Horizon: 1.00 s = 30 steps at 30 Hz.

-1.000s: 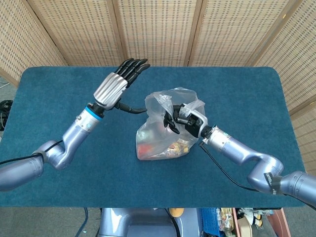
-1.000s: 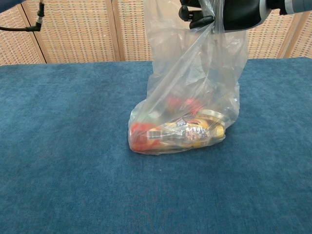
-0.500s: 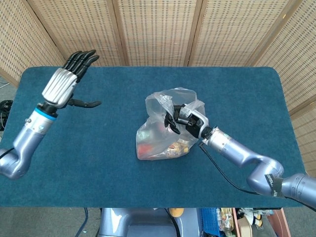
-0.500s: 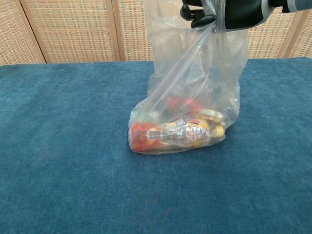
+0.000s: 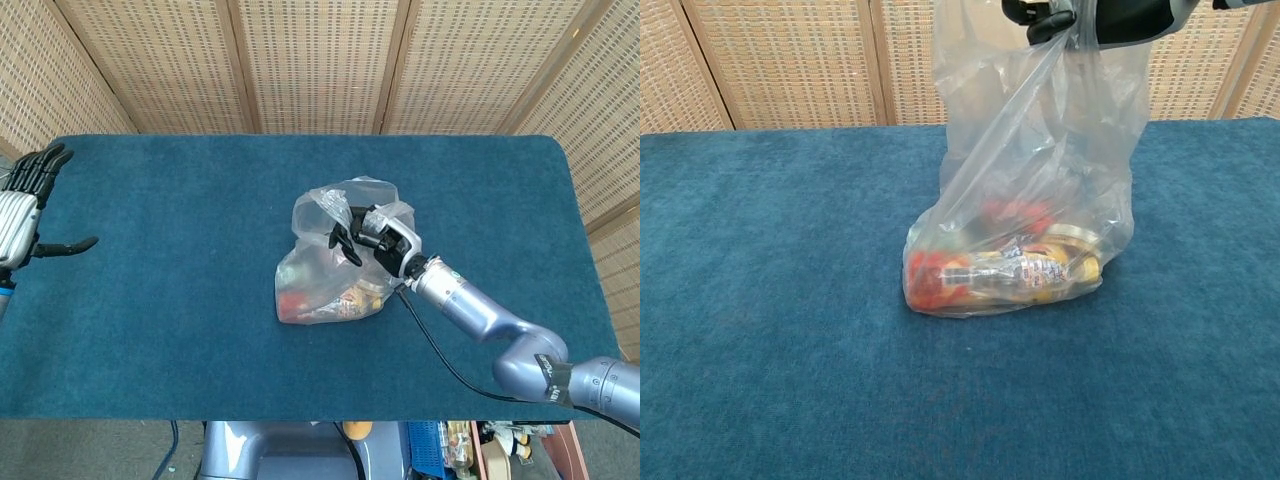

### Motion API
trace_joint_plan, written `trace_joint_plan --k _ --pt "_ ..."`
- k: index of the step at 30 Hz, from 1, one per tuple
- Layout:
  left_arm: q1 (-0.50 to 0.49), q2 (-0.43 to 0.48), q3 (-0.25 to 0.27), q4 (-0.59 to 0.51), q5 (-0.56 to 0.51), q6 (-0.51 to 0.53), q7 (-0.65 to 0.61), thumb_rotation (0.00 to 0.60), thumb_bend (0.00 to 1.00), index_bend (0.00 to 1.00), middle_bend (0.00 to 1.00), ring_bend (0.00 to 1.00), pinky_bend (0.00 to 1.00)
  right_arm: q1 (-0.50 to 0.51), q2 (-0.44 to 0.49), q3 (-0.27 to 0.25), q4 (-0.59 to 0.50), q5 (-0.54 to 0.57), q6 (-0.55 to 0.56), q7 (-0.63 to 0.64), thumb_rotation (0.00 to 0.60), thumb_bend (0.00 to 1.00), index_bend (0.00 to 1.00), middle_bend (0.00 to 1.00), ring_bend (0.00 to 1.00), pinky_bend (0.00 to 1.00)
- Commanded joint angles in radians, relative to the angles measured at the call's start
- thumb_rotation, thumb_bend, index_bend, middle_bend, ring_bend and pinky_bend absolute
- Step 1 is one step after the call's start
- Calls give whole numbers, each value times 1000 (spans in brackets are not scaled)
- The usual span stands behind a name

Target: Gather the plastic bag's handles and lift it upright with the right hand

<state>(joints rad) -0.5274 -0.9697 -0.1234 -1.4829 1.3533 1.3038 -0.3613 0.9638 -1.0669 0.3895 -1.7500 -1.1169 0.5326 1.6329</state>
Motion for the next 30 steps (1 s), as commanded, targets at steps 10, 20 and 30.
trace_joint_plan --k 10,20,30 --pt "180 -57 24 -35 -74 130 14 600 62 0 0 0 0 22 -3 70 -48 173 -13 -232 600 1000 722 810 604 844" --pt "264 -116 21 28 -83 156 -53 600 88 0 0 0 0 60 3 73 -66 294 -11 -449 600 1000 765 812 759 993" --pt "285 -131 12 28 -24 178 -56 600 92 0 0 0 0 102 -20 52 -76 475 95 -656 600 1000 848 851 963 1000"
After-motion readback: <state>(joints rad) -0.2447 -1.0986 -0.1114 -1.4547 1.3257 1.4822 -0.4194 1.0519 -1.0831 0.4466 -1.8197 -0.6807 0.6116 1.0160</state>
